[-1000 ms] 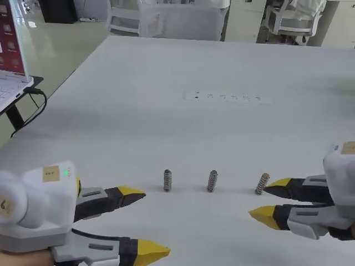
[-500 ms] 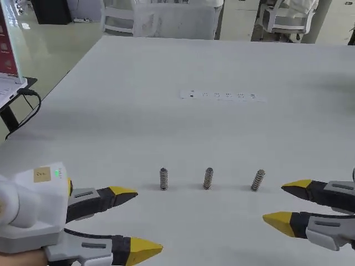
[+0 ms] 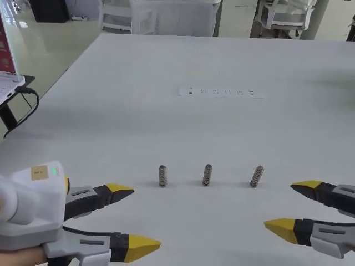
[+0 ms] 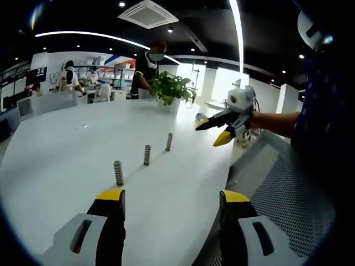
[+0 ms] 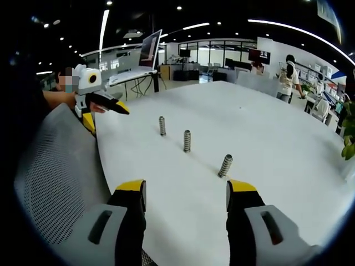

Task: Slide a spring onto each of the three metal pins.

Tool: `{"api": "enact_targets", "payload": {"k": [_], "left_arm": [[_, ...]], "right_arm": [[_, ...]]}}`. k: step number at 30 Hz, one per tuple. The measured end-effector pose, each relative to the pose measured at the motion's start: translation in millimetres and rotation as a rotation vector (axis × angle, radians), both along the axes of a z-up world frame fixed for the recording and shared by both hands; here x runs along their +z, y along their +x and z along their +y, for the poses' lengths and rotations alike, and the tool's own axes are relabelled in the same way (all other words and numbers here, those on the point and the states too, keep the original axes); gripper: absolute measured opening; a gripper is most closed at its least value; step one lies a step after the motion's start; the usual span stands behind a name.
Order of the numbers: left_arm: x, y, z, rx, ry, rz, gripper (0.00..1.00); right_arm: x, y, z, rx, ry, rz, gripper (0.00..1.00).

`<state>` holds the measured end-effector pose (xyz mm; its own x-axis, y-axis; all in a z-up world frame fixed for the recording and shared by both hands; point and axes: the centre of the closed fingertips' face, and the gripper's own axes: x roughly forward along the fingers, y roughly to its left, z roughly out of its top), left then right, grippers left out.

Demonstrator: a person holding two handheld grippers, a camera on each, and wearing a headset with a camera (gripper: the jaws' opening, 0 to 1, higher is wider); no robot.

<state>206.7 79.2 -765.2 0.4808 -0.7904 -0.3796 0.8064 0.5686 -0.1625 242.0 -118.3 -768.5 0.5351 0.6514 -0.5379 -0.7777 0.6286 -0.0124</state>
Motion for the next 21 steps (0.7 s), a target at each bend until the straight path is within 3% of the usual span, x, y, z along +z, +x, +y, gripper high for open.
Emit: {"api": "enact_targets", "payload": {"k": [21], "left_arm": [[-4.9, 8.0, 4.4, 0.049, -0.004, 0.006, 0.81]], "right_arm": [[-6.1, 2.9, -1.3, -0.015, 0.017, -0.001, 0.80]]}}
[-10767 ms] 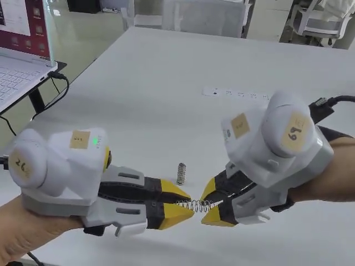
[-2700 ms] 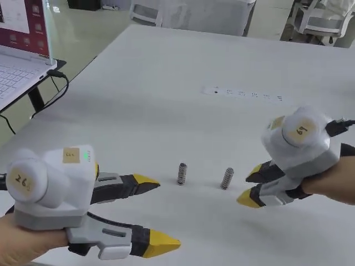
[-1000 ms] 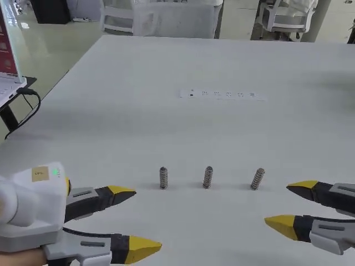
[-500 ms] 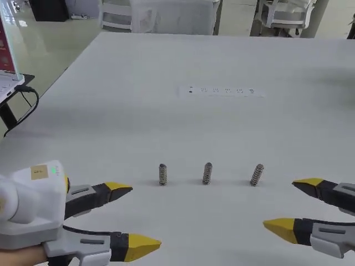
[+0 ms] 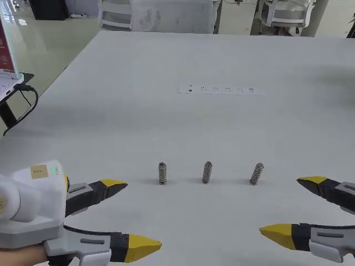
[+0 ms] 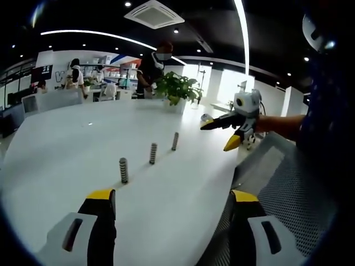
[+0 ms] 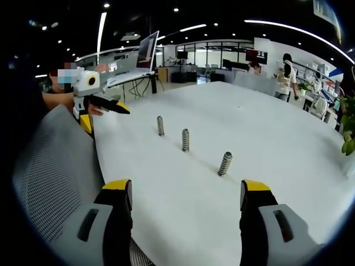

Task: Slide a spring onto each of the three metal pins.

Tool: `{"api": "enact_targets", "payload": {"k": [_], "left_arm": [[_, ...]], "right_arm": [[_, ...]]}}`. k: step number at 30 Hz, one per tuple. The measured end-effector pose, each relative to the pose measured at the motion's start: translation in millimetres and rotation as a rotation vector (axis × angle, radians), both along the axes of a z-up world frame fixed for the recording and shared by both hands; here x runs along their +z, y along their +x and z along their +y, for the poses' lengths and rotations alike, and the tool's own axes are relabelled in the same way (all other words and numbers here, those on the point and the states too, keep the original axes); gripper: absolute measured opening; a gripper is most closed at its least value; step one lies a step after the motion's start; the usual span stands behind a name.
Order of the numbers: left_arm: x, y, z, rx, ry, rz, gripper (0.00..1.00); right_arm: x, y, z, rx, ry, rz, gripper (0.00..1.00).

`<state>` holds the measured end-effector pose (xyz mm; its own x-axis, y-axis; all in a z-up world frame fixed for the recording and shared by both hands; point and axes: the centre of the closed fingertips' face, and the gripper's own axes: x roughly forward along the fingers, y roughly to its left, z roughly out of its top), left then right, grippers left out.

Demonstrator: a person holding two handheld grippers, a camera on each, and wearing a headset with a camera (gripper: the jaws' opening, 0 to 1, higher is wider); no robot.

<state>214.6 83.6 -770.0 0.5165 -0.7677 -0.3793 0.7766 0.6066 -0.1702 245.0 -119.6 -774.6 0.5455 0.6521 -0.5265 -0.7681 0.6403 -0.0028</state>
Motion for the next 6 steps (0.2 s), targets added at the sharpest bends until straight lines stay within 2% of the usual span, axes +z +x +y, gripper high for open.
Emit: {"api": "enact_targets", "payload": {"k": [6], "left_arm": [[-0.2, 4.3, 3.4, 0.027, 0.004, -0.004, 0.89]], "right_arm": [[0.0, -1.0, 1.5, -0.002, 0.009, 0.000, 0.86]]}}
